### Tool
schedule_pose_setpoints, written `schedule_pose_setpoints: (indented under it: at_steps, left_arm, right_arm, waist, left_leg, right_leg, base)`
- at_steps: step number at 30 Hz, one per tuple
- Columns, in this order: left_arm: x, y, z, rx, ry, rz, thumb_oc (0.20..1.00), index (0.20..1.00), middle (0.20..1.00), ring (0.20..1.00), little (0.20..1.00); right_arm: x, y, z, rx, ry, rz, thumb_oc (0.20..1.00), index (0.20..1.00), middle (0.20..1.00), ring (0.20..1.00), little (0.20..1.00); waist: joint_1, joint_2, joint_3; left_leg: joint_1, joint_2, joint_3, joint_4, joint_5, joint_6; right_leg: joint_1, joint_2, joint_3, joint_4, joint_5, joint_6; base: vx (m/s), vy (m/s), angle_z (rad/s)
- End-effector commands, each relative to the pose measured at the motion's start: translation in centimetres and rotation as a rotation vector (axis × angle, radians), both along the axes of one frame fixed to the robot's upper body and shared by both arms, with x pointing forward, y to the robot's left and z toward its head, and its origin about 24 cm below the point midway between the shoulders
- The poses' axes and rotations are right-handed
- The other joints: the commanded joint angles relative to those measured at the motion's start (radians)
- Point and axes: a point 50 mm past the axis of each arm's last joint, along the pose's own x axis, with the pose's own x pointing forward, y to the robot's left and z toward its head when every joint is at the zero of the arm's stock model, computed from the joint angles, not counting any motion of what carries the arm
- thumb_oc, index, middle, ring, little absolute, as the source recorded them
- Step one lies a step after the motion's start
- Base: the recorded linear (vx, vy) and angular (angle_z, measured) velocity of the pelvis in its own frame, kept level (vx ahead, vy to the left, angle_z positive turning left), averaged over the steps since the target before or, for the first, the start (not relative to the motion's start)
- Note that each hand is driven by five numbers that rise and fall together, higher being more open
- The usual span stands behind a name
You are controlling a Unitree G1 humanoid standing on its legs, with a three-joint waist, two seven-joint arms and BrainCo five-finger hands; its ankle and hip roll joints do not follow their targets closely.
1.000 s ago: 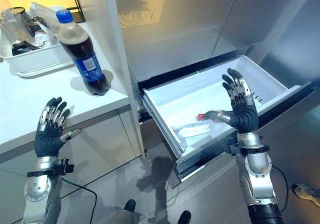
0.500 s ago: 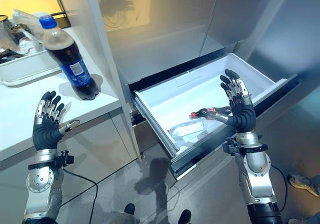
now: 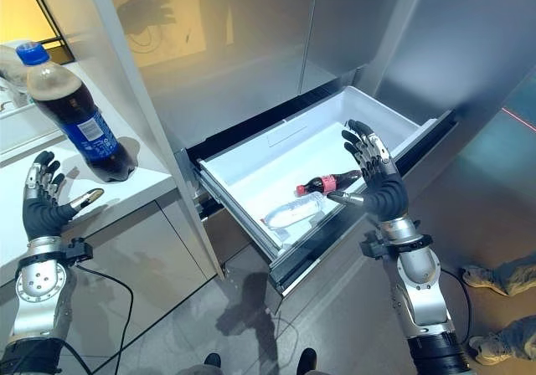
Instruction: Take the drinks into the refrigerator
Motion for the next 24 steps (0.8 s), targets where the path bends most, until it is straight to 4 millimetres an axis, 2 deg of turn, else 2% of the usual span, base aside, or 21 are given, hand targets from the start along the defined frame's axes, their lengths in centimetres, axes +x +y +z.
schedule_pose_setpoints:
  at_steps: [1, 3, 6, 11, 17, 24]
  left_arm:
    - [0.3, 2.2, 1.2, 0.031, -0.021, 0.100, 1.000, 1.000, 1.000, 1.000, 1.000]
    - [0.1, 2.7, 0.7, 0.019, 0.005, 0.125, 1.000, 1.000, 1.000, 1.000, 1.000]
    - [-0.8, 4.1, -1.1, -0.012, 0.090, 0.190, 1.000, 1.000, 1.000, 1.000, 1.000]
    - [-1.1, 4.6, -2.0, -0.045, 0.125, 0.218, 1.000, 1.000, 1.000, 1.000, 1.000]
    - [-0.4, 3.7, -1.1, -0.004, 0.106, 0.161, 1.000, 1.000, 1.000, 1.000, 1.000]
    - [0.8, 2.1, 0.9, 0.099, 0.077, 0.048, 1.000, 1.000, 1.000, 1.000, 1.000]
  right_arm:
    - [-0.2, 0.3, 3.0, 0.000, -0.126, 0.062, 1.000, 1.000, 1.000, 1.000, 1.000]
    - [-0.3, 0.3, 3.1, -0.005, -0.131, 0.068, 1.000, 1.000, 1.000, 1.000, 1.000]
    - [-0.6, 0.3, 3.1, 0.000, -0.133, 0.078, 1.000, 1.000, 1.000, 1.000, 1.000]
    - [-0.8, 0.3, 3.3, -0.002, -0.137, 0.085, 1.000, 1.000, 1.000, 1.000, 1.000]
    - [-0.9, 0.2, 3.3, -0.004, -0.135, 0.086, 1.000, 1.000, 1.000, 1.000, 1.000]
    - [-1.1, 0.1, 3.1, -0.009, -0.118, 0.099, 1.000, 1.000, 1.000, 1.000, 1.000]
  waist:
    - [-0.010, 0.013, -0.041]
    - [-0.015, 0.010, -0.040]
    - [-0.021, 0.006, -0.040]
    - [-0.023, 0.001, -0.040]
    - [-0.025, -0.007, -0.038]
    - [-0.032, -0.011, -0.042]
  left_leg:
    - [-0.032, -0.068, -0.012, 0.001, -0.039, 0.100]
    - [-0.026, -0.067, -0.004, 0.001, -0.042, 0.101]
    - [-0.019, -0.064, 0.012, 0.001, -0.046, 0.101]
    - [-0.013, -0.062, 0.021, 0.001, -0.049, 0.102]
    - [-0.010, -0.061, 0.032, 0.001, -0.053, 0.106]
    - [-0.003, -0.063, 0.043, 0.001, -0.061, 0.106]
  right_leg:
    - [0.012, 0.025, 0.001, 0.148, -0.138, -0.003]
    - [0.010, 0.028, 0.010, 0.148, -0.139, -0.003]
    - [0.008, 0.033, 0.025, 0.148, -0.140, -0.003]
    - [0.008, 0.039, 0.038, 0.148, -0.140, -0.003]
    - [0.006, 0.045, 0.052, 0.149, -0.137, -0.001]
    - [0.010, 0.049, 0.066, 0.136, -0.132, 0.001]
  base:
    - [0.02, 0.002, -0.13]
    - [0.03, 0.008, -0.17]
    - [0.02, 0.005, -0.09]
    - [0.01, 0.006, -0.14]
    - [0.02, 0.007, -0.07]
    - [0.01, 0.008, -0.05]
